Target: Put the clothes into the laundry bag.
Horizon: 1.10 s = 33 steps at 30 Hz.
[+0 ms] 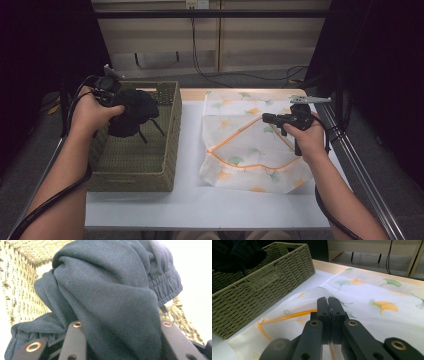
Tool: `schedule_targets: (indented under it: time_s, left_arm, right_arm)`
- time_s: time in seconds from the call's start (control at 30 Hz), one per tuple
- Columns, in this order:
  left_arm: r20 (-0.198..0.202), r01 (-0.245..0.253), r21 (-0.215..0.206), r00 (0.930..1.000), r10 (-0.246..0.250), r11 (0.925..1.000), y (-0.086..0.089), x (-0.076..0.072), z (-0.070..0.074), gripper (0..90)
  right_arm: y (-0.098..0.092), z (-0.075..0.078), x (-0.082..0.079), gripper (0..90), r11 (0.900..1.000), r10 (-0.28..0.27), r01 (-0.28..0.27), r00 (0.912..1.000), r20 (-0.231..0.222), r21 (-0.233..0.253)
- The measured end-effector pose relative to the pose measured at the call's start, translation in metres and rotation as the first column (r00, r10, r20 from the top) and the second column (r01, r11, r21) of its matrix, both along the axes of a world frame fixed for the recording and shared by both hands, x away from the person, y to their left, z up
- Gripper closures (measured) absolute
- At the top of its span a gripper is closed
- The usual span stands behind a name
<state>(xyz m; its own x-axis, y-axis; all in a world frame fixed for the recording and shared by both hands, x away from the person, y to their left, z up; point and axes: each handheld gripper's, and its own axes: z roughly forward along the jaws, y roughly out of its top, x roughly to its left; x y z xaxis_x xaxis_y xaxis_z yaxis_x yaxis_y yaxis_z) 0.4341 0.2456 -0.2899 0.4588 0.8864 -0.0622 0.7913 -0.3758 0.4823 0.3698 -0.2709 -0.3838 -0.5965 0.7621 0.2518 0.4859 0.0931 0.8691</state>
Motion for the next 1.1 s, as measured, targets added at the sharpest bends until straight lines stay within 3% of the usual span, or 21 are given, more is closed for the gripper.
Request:
schedule_targets:
  time_s: [0.3, 0.4, 0.5, 0.53, 0.6, 0.63, 0.97, 1.1]
  left_arm:
    - [-0.019, 0.048, -0.006, 0.9987, -0.048, 0.9988, -0.008, 0.0, 0.013, 61.0]
    - [-0.014, 0.04, -0.011, 0.9991, -0.04, 0.9991, -0.011, 0.0, 0.017, 61.0]
    - [-0.015, 0.064, -0.002, 0.9978, -0.064, 0.9979, -0.012, 0.0, 0.023, 61.0]
    - [-0.01, 0.047, -0.008, 0.9989, -0.047, 0.9989, -0.014, -0.001, 0.023, 61.0]
    - [-0.015, 0.082, 0.0, 0.9965, -0.082, 0.9967, -0.014, 0.0, 0.027, 61.0]
    - [-0.02, 0.059, -0.011, 0.998, -0.06, 0.9982, -0.017, -0.001, 0.027, 61.0]
    - [-0.022, 0.131, -0.017, 0.9911, -0.131, 0.9912, -0.03, -0.003, 0.042, 60.9]
    - [-0.022, 0.133, -0.033, 0.9908, -0.133, 0.9906, -0.035, -0.003, 0.047, 60.9]
  right_arm:
    - [-0.003, -0.001, 0.0, 89.1, 1.0, -0.003, 0.003, 1.0, -0.001, 0.005]
    - [-0.003, -0.002, -0.001, 89.2, 1.0, -0.004, 0.004, 1.0, -0.003, 0.003]
    - [-0.002, -0.003, -0.001, 89.1, 1.0, -0.003, 0.003, 1.0, -0.006, 0.005]
    - [-0.002, -0.003, -0.001, 89.1, 1.0, -0.002, 0.002, 1.0, -0.005, 0.004]
    - [-0.002, -0.003, -0.001, 89.2, 1.0, -0.003, 0.003, 1.0, -0.007, 0.002]
    - [-0.002, -0.003, -0.001, 89.1, 1.0, -0.003, 0.003, 1.0, -0.008, 0.003]
    - [-0.002, -0.004, 0.0, 89.2, 1.0, -0.002, 0.001, 1.0, -0.009, -0.003]
    - [-0.001, -0.004, 0.0, 89.1, 1.0, 0.0, 0.0, 1.0, -0.01, -0.003]
